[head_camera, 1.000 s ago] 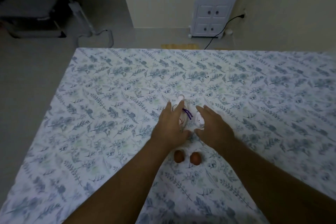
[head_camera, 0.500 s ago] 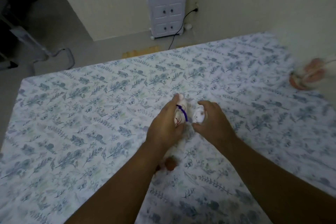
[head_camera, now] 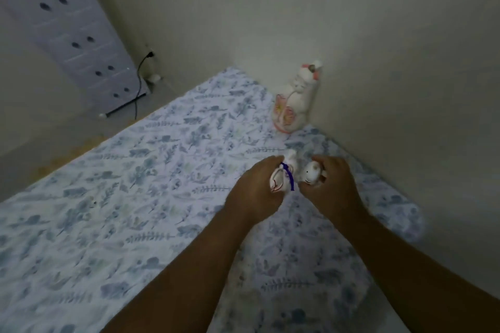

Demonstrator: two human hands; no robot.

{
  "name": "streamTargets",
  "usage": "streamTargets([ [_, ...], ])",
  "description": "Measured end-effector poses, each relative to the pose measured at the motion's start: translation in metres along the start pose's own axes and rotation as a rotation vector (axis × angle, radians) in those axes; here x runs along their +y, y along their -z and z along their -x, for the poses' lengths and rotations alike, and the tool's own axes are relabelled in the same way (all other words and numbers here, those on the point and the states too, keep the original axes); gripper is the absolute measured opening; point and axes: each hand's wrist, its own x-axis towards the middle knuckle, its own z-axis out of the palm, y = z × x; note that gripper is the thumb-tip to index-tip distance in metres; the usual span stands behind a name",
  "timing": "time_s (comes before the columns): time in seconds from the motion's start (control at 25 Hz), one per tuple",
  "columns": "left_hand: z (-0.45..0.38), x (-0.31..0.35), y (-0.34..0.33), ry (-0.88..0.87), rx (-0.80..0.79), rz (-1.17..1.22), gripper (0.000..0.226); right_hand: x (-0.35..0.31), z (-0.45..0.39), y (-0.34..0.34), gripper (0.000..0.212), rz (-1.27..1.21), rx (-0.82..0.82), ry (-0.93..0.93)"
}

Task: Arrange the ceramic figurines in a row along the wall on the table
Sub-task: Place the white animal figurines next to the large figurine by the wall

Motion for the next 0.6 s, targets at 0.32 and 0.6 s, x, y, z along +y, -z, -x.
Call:
streamTargets([
  [0.32, -0.12, 0.01, -0.068, -0.234, 0.045, 0.022, 0.041, 0.074, -0.063, 0.005, 0.053, -0.055, 0.071, -0.049],
  [0.6, -0.126, -0.003, -0.084, -0.106, 0.15, 0.111, 0.032, 0.087, -0.06, -0.011, 0.062, -0.102, 0.11, 0.002],
])
